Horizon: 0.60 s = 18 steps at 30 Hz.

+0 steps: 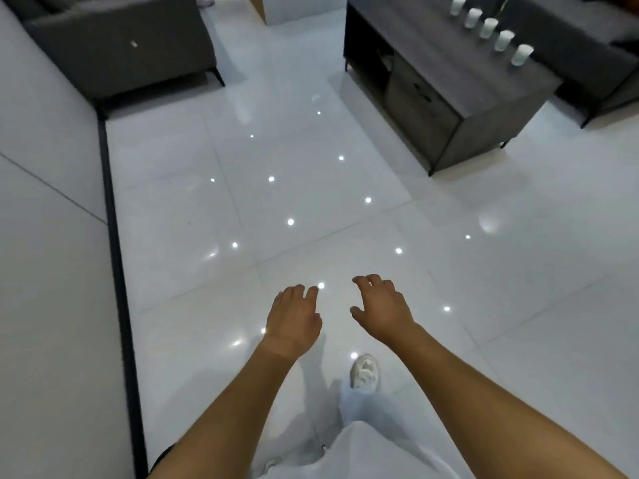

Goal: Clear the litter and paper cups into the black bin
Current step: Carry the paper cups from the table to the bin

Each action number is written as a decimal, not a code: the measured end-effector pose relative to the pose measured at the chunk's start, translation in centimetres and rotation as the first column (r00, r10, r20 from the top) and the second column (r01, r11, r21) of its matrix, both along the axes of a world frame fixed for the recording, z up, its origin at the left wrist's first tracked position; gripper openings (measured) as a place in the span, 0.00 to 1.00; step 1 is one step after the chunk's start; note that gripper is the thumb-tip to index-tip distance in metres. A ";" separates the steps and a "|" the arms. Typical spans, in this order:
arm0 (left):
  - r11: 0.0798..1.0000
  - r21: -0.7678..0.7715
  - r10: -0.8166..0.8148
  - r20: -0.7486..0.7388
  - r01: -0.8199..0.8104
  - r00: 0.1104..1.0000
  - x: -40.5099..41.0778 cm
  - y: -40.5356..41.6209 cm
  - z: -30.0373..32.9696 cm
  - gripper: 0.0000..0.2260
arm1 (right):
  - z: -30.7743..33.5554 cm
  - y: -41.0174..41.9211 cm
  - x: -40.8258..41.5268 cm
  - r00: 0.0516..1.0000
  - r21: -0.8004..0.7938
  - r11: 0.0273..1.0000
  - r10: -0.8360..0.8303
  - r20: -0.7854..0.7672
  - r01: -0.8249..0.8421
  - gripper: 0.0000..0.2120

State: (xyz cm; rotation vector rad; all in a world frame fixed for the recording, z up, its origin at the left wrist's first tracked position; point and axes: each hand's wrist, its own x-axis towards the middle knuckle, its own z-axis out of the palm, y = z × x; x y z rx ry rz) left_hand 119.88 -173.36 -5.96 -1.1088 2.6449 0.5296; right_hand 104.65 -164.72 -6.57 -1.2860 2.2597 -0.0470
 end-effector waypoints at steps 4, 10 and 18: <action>0.997 0.009 -0.072 -0.034 0.072 0.997 -10.7 -0.8 1.0 0.22 | 1.0 1.1 -9.7 0.993 0.021 0.993 -0.115 0.000 0.115 0.27; 0.982 0.017 -0.187 -0.047 0.188 0.981 -23.5 -2.6 1.9 0.22 | 2.3 2.3 -22.5 0.963 0.018 0.963 -0.270 -0.016 0.270 0.27; 0.917 -0.016 -0.399 -0.020 0.398 0.917 -40.0 -7.4 1.4 0.22 | 2.0 0.0 -36.8 0.895 -0.005 0.895 -0.447 -0.014 0.447 0.28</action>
